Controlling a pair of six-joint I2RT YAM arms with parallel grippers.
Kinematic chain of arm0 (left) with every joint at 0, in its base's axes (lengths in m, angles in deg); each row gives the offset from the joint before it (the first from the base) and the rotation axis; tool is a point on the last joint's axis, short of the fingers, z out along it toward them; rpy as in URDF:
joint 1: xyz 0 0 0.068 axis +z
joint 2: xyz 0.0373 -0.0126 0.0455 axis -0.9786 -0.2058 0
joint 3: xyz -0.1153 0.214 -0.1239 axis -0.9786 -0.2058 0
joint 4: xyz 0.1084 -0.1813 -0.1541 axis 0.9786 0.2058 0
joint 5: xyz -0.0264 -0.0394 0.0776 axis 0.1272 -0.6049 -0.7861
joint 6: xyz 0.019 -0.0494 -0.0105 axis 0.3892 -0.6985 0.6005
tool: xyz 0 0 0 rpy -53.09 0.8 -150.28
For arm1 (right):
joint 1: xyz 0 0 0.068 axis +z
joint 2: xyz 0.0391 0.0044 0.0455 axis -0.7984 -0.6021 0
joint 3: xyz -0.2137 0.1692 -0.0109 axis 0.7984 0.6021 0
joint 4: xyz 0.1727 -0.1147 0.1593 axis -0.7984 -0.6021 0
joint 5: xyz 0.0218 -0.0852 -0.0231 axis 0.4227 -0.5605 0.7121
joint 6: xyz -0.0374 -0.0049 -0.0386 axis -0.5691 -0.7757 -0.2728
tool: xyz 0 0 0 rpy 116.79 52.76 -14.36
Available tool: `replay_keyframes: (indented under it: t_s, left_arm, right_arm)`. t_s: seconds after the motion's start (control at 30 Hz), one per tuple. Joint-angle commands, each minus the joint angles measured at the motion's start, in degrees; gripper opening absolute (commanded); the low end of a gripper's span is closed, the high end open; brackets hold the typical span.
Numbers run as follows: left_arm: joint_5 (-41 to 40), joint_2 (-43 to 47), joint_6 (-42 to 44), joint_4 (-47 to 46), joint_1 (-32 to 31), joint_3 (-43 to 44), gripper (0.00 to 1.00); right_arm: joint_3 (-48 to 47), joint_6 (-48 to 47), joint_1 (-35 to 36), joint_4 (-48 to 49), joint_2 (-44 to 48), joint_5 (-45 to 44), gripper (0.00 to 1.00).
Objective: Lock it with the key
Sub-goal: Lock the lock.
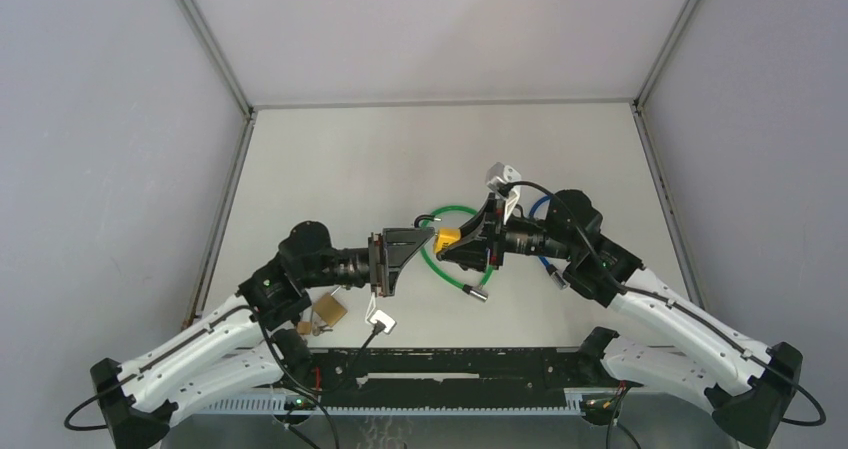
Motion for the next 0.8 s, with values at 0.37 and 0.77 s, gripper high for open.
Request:
replay_keyframes:
  t_s: [0.37, 0.77]
  left_arm:
    - [-2.2, 0.1, 19.8, -7.7, 0.0, 0.6, 0.31]
    - [-12.4, 4.0, -4.7, 6.7, -7.6, 5.1, 0.00]
  right_arm:
    - [-4.9, -0.6, 1.8, 3.1, 0.3, -0.3, 0.00]
    - [-7.1, -6.1, 1.2, 0.0, -0.1, -1.9, 0.00]
